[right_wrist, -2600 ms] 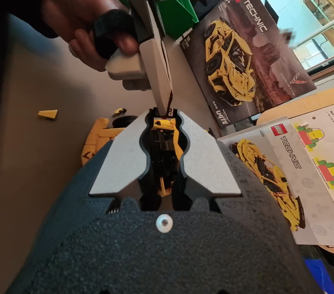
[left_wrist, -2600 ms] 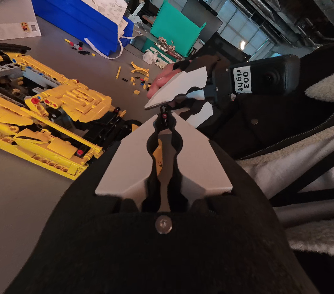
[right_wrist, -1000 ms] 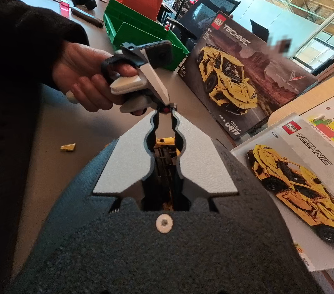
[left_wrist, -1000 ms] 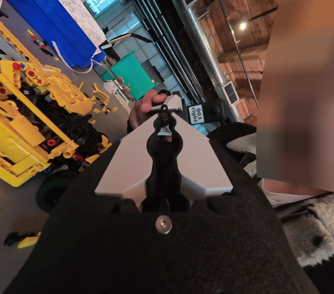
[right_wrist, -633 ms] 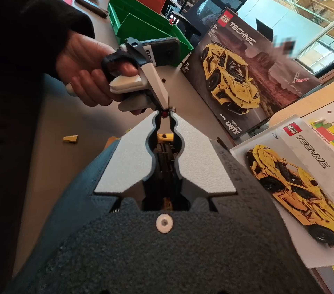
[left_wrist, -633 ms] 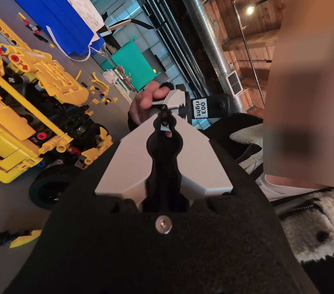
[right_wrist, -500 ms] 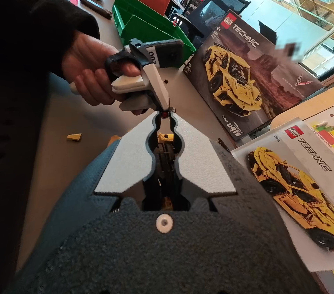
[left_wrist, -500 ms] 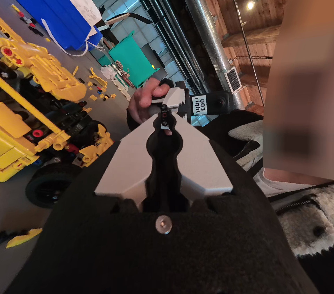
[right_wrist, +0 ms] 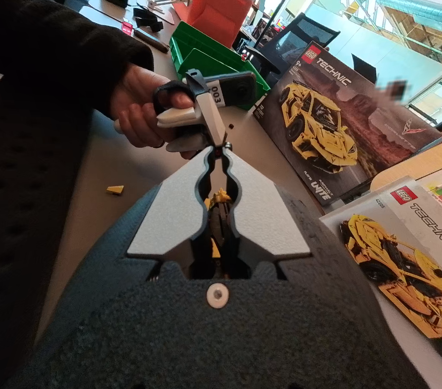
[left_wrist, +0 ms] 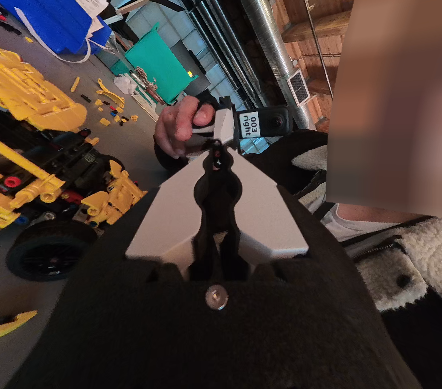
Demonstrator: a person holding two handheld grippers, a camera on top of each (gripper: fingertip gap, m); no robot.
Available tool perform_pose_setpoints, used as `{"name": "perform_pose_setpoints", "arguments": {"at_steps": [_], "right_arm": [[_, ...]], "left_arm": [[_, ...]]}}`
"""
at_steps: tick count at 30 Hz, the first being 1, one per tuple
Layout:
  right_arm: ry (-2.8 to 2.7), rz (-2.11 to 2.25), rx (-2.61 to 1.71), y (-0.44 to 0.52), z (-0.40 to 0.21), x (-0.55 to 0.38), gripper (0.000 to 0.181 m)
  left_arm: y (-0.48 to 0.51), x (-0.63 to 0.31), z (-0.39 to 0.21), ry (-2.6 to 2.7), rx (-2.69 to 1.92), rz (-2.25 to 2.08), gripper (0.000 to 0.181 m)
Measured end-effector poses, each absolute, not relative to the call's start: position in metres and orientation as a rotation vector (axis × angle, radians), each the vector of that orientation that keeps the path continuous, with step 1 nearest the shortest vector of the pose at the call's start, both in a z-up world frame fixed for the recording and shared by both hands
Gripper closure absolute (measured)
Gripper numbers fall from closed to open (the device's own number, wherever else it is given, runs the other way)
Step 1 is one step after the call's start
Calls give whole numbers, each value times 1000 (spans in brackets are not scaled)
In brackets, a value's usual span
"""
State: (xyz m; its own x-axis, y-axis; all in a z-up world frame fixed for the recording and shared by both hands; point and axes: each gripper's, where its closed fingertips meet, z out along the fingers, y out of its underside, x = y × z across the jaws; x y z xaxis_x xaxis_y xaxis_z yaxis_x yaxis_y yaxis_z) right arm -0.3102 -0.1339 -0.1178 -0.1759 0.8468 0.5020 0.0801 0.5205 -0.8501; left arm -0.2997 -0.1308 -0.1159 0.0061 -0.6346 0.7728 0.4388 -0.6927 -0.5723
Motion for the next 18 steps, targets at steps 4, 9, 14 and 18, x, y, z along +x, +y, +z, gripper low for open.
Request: {"name": "perform_pose_setpoints", "arguments": {"at_steps": [4,9,14,18], "right_arm": [[-1619,806,-832,-129,-123,-313,177],[-1578,894,-899,-124,-117,-314,168],[-1532,812,-907,-122,-115,-321,150],[-1525,835,-898,-124,-113,-319,158]], "left_arm": [[-126,-302,-120,222,-1560,-1719,175],[-124,-304,-114,185,-1524,-1752,175],[-117,-310,-108,60,-1445,-1822,175],[-121,-303,-108,63,-1426,-1899,174]]}}
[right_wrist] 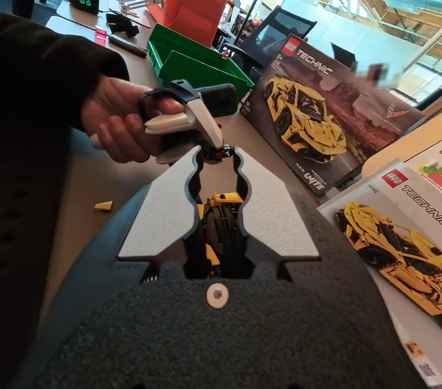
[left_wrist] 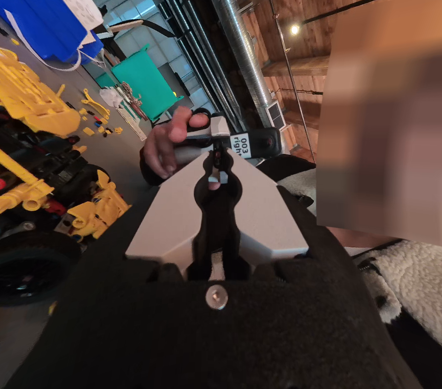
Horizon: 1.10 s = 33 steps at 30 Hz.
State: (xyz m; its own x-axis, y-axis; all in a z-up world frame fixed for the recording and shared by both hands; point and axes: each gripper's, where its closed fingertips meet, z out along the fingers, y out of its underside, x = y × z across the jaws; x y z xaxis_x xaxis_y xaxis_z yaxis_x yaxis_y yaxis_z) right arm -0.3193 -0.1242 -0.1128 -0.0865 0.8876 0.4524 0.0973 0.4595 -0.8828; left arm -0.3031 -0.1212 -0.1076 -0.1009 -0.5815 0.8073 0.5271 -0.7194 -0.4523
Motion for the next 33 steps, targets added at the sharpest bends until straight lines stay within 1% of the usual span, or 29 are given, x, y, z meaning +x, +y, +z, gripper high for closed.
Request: {"name": "perform_pose_setpoints", "arguments": {"at_steps": [3,7,9,13,14,15,16,17,18,21,23,26,28,30,31,33], "right_arm": [[-1573,924,-914,-129,-115,-315,158],[-1695,1253,-917,-150,-118,-300,159],[-1732,1349,-896,-157,-117,-292,159],[-1728,1298,-927,-156,-120,-298,159],[-1691,1290,-945,-154,-117,-301,164],[-1646,1287,-964,-151,-113,-304,165],[-1593,1257,-990,-147,-108,-307,159],[-1565,1215,-995,-147,-106,-308,148],[-1548,1148,-997,-149,-106,-308,147],[-1495,950,-991,-161,-111,-312,149],[-1449,854,-991,-164,-113,-315,157],[-1427,890,-984,-174,-111,-317,167],[-1453,882,-1010,-174,-119,-320,160],[-1436,879,-1017,-171,-120,-320,172],[-1450,875,-1013,-170,-122,-320,173],[-1449,869,-1008,-168,-123,-321,164]], "left_arm": [[-125,-299,-109,95,-1441,-1913,174],[-139,-285,-110,219,-1485,-1937,174],[-146,-278,-110,261,-1497,-1950,174],[-147,-282,-114,236,-1543,-1857,174],[-147,-286,-113,224,-1546,-1802,175],[-148,-290,-111,208,-1541,-1749,175],[-147,-297,-108,158,-1522,-1694,175],[-146,-304,-104,88,-1491,-1653,174],[-147,-310,-101,23,-1464,-1639,174],[-150,-319,-104,-179,-1422,-1616,174],[-153,-321,-106,-282,-1383,-1633,175],[-158,-317,-115,-339,-1381,-1624,175],[-162,-315,-116,-370,-1357,-1660,174],[-163,-315,-119,-388,-1350,-1663,175],[-163,-316,-120,-400,-1348,-1673,175],[-162,-317,-123,-416,-1348,-1678,175]]}}
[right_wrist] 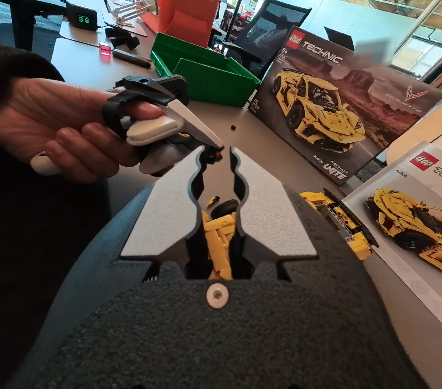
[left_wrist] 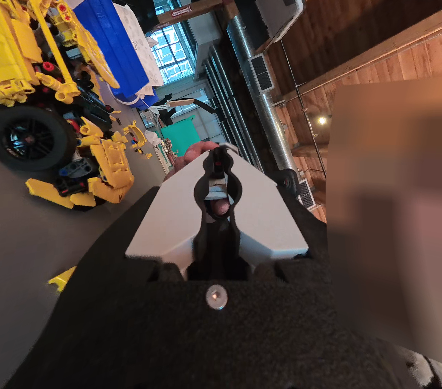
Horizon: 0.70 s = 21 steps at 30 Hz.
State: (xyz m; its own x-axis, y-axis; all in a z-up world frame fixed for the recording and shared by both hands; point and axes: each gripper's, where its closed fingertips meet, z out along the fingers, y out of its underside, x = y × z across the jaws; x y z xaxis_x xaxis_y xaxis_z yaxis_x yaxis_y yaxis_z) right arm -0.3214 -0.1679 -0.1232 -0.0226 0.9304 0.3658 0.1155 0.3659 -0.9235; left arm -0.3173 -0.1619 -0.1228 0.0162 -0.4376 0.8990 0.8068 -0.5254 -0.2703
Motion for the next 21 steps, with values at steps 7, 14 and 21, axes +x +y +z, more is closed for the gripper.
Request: {"name": "perform_pose_setpoints", "arguments": {"at_steps": [7,14,21], "right_arm": [[-1495,752,-1044,-157,-140,-326,172],[-1521,1307,-1287,-157,-143,-315,173],[-1609,1690,-1380,-182,-144,-305,173]], "left_arm": [[-154,-317,-129,-463,-1324,-1703,175],[-162,-311,-138,70,-1580,-1396,163],[-176,-299,-131,347,-1579,-1163,157]]}}
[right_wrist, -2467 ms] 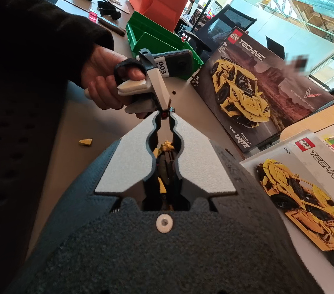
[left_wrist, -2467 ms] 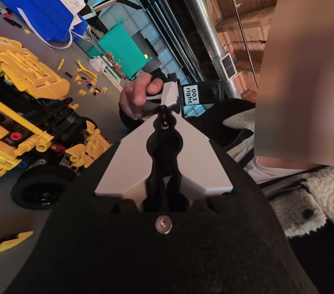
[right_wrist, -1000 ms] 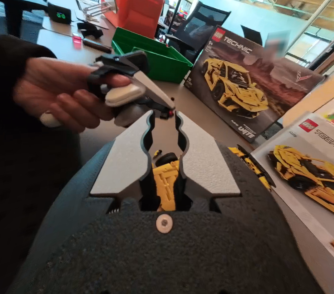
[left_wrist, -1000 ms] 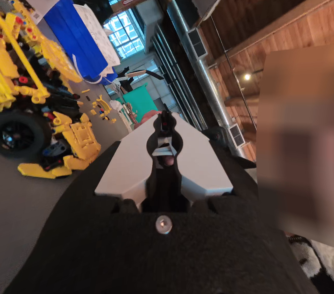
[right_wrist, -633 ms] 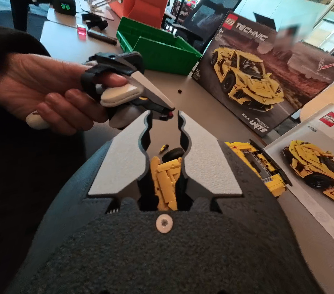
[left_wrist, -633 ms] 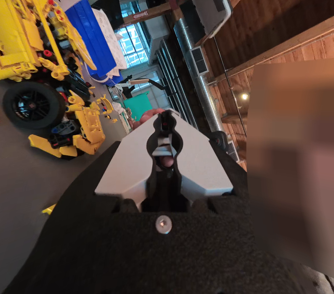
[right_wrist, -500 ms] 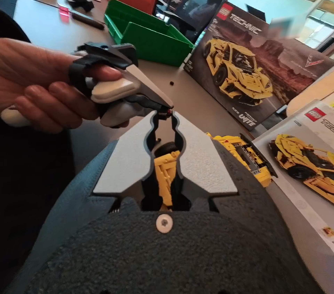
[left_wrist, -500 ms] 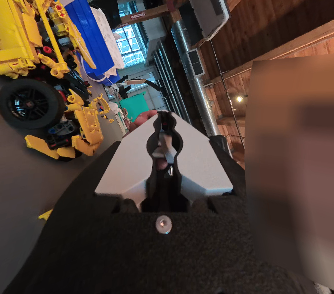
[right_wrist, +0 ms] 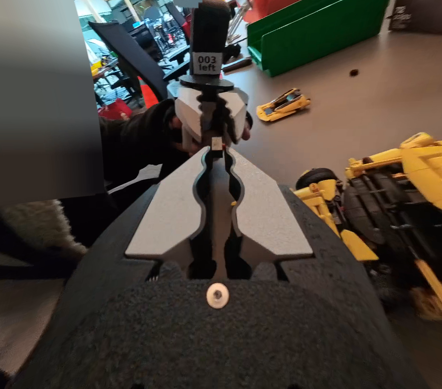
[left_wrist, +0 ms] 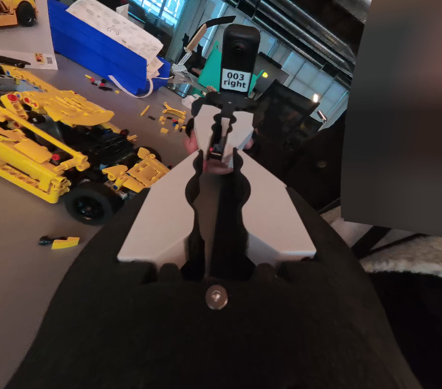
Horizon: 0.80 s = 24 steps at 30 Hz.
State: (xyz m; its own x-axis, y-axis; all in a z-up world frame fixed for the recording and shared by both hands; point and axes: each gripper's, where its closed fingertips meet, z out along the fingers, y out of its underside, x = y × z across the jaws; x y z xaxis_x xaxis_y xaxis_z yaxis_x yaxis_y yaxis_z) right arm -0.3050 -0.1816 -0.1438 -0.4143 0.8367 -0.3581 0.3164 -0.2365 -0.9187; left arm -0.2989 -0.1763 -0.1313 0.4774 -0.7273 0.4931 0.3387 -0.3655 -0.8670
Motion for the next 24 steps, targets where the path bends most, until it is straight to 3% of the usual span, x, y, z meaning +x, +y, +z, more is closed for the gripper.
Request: {"name": "perform_pose_setpoints", "arguments": {"at_steps": [18,24], "right_arm": [[-1707,1837,-1383,-196,-145,-293,173],[-1707,1847,-1378,-196,-144,-292,173]], "left_arm": [[-190,-288,-128,456,-1558,-1212,181],[-193,-286,-127,485,-1549,-1206,167]]}}
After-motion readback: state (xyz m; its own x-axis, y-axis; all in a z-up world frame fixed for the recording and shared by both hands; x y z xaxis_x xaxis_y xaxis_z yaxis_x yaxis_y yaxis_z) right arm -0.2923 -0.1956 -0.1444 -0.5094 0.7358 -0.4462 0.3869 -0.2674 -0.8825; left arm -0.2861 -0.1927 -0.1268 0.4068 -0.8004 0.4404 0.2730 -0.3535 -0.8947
